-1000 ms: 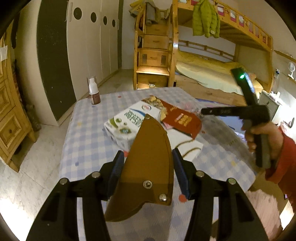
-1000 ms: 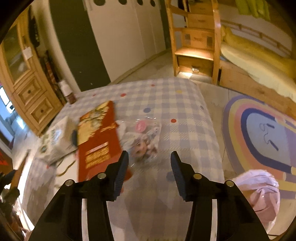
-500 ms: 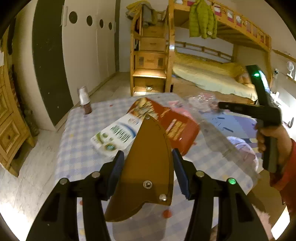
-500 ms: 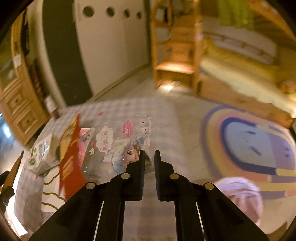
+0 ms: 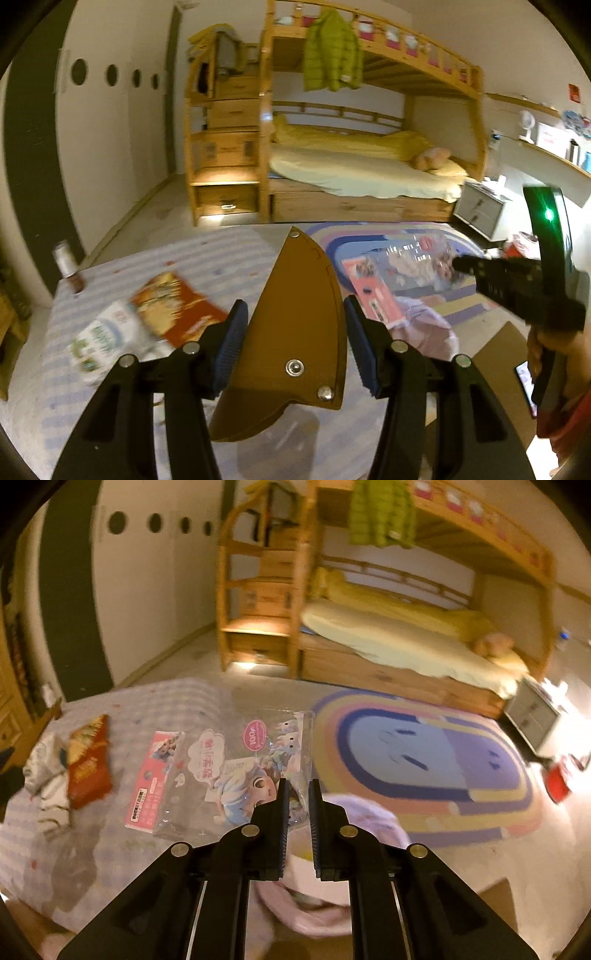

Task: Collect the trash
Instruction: 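Carry the sheath and plastic bag over the bin and open both grippers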

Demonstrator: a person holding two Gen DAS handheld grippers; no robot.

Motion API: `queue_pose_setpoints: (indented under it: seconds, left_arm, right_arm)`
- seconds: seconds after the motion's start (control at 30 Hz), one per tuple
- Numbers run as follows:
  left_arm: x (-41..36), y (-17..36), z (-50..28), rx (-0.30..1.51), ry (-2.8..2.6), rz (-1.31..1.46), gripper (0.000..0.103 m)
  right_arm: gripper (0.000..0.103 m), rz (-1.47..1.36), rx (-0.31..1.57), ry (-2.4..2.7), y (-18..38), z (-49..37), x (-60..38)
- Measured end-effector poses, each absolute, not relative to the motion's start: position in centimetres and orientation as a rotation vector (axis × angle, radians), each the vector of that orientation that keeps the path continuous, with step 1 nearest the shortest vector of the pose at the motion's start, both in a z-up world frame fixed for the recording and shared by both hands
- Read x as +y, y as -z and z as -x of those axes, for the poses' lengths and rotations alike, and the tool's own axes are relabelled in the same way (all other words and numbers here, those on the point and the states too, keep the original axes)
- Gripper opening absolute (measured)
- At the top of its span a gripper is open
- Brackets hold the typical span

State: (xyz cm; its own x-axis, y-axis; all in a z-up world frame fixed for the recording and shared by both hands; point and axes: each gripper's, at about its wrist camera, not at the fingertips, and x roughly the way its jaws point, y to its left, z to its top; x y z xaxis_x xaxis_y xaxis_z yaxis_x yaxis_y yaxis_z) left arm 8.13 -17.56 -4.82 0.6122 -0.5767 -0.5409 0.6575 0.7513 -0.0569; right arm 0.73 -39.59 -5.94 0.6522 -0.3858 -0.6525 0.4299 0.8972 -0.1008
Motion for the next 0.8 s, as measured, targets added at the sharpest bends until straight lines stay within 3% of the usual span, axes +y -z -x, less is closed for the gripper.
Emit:
queue_pose_setpoints:
  seconds: [0.4,0.47,0.53,0.8]
  left_arm:
    - [-26.0,5.8,-7.0,0.58,0.846,-0.201,0.052]
    - [-26.9,6.1,-7.0,0.587,0.855,-0.205,0.052]
    - [-27.5,6.3,-6.9,0.589,0.861,-0.213,0.052]
    - [-31.6,7.3,-6.5,0.617,0.918,-0.239,0.052]
  right_arm:
    - [0.016,-0.131,0.875,0.66,11.5,0.9,-47.8]
    - [0.027,-0.152,0.89,0.657,12.3,0.8,-48.7]
    - [0.049,-0.166,0.886,0.647,12.7,0.9,-49.2]
    - [0.056,-0.233,0.827,0.621,11.6,2.9,-50.8]
